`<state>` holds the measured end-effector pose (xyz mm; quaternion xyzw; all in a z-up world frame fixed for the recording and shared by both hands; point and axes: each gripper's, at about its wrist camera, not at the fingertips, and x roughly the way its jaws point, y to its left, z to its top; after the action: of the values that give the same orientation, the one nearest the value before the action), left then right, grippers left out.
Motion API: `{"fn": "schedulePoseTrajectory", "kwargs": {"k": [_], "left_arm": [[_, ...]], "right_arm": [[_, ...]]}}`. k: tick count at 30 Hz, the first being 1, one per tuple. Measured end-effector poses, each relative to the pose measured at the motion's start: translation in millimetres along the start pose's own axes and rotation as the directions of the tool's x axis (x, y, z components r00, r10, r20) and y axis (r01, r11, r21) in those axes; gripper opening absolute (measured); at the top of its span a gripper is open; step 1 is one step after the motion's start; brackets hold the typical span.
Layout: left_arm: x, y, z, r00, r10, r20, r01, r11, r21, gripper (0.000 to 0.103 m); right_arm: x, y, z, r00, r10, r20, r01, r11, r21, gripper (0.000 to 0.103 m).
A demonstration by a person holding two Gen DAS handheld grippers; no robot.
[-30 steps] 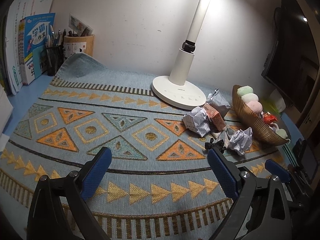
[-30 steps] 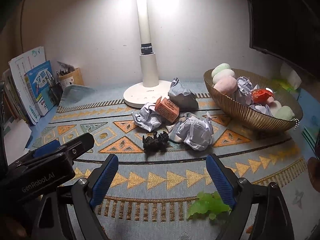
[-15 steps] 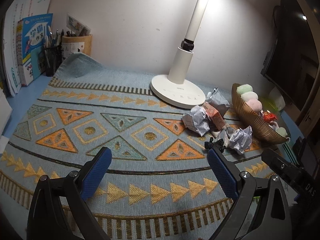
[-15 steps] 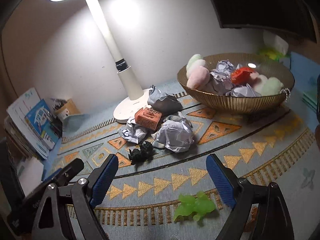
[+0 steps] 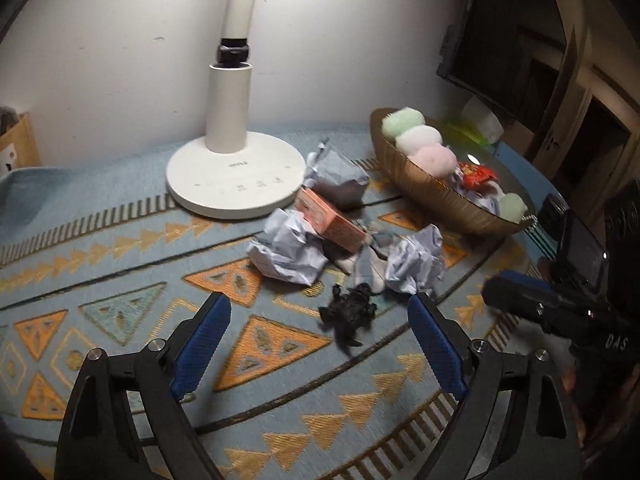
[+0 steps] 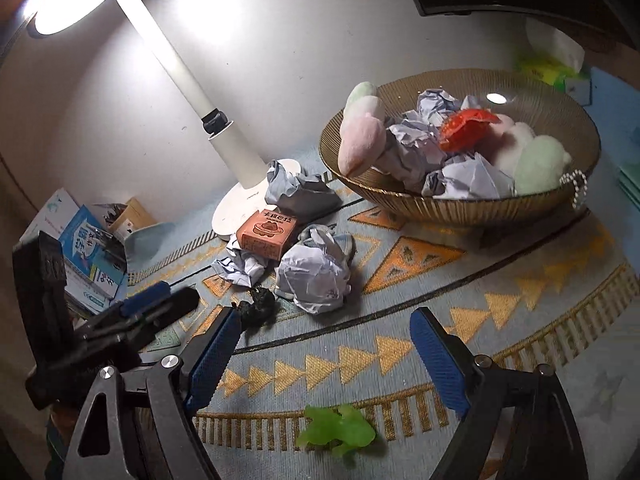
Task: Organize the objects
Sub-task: 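Grasp black toy figure with left gripper while right grasps paper ball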
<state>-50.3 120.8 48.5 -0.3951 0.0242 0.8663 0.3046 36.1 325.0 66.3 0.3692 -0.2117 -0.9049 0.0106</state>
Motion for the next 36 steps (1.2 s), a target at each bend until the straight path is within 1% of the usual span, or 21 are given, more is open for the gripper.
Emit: {"fn": "schedulePoseTrajectory", "kwargs": {"k": [3,4,5,6,7,8,10,12,13,14,15,18,22,24,25,27,28,30,32,34,36], "left_arm": [[21,-19,-5,0.998,0.007,-0.067,-0.001,0.995,0.102,0.086],[29,-22,-6,0.995,-0.002,-0.097,0.013,0.993,0.115,0.085],[35,-23,-6,0.992,-0.015,-0.125,0.029,0.994,0.108,0.077],[40,-21,-6,0.989,-0.033,-0.144,0.046,0.995,0.092,0.072],[44,-19,-5,0.987,-0.043,-0.153,0.055,0.996,0.074,0.072],[45,-18,-4,0.989,-0.043,-0.138,0.054,0.996,0.070,0.071],[45,-20,-3,0.988,-0.069,-0.135,0.079,0.994,0.076,0.060],[48,-25,-4,0.990,-0.047,-0.133,0.060,0.994,0.097,0.048],[48,-27,-5,0.991,-0.038,-0.131,0.052,0.993,0.107,0.044],[48,-27,-5,0.990,-0.045,-0.131,0.059,0.993,0.105,0.033],[48,-25,-5,0.990,-0.051,-0.129,0.064,0.993,0.098,0.033],[40,-19,-6,0.993,-0.036,-0.110,0.043,0.997,0.061,0.033],[2,-11,-12,0.998,-0.002,-0.059,0.003,1.000,0.015,0.033],[-23,-5,-20,0.998,0.057,-0.021,-0.057,0.998,-0.024,0.033],[-35,-1,-27,0.995,0.102,-0.003,-0.102,0.994,-0.044,0.033],[-53,10,-42,0.980,0.195,0.025,-0.192,0.977,-0.088,0.033],[-58,16,-47,0.974,0.225,0.030,-0.221,0.969,-0.112,0.033],[-63,26,-60,0.970,0.239,0.046,-0.229,0.960,-0.159,0.033],[-64,34,-70,0.971,0.230,0.065,-0.213,0.957,-0.197,0.033],[-62,35,-75,0.969,0.233,0.080,-0.212,0.954,-0.214,0.033],[-61,34,-73,0.964,0.248,0.092,-0.225,0.951,-0.212,0.033]], "right_arm": [[15,9,13,0.999,-0.026,-0.018,0.025,0.998,-0.052,0.084],[23,10,17,0.999,-0.029,-0.032,0.027,0.998,-0.053,0.084],[30,10,20,0.999,-0.015,-0.051,0.012,0.999,-0.048,0.084],[39,10,22,0.998,-0.004,-0.067,0.001,0.999,-0.042,0.084],[46,10,23,0.997,-0.009,-0.080,0.006,0.999,-0.041,0.084],[53,10,24,0.996,-0.020,-0.087,0.017,0.999,-0.042,0.083],[63,11,25,0.995,-0.028,-0.095,0.023,0.998,-0.056,0.071],[70,12,24,0.995,-0.027,-0.099,0.020,0.997,-0.073,0.055],[72,12,22,0.994,-0.022,-0.104,0.013,0.997,-0.082,0.053],[73,13,21,0.995,-0.024,-0.099,0.015,0.996,-0.087,0.052],[70,14,21,0.996,-0.022,-0.085,0.014,0.996,-0.093,0.050],[56,21,19,1.000,-0.010,-0.030,0.006,0.992,-0.125,0.049],[34,41,13,1.000,0.008,0.005,-0.007,0.986,-0.169,0.049],[19,54,7,0.999,0.029,0.019,-0.024,0.981,-0.192,0.049],[13,61,2,0.999,0.041,0.023,-0.036,0.978,-0.203,0.049],[3,75,-9,0.997,0.071,0.030,-0.062,0.972,-0.228,0.050],[0,80,-16,0.997,0.077,0.032,-0.067,0.968,-0.243,0.050],[3,91,-30,0.998,0.060,0.033,-0.048,0.959,-0.280,0.050],[13,93,-42,0.999,0.047,-0.005,-0.046,0.955,-0.294,0.050],[25,91,-50,0.998,0.037,-0.046,-0.049,0.960,-0.277,0.050],[29,89,-52,0.998,0.015,-0.054,-0.030,0.959,-0.282,0.050]]}}
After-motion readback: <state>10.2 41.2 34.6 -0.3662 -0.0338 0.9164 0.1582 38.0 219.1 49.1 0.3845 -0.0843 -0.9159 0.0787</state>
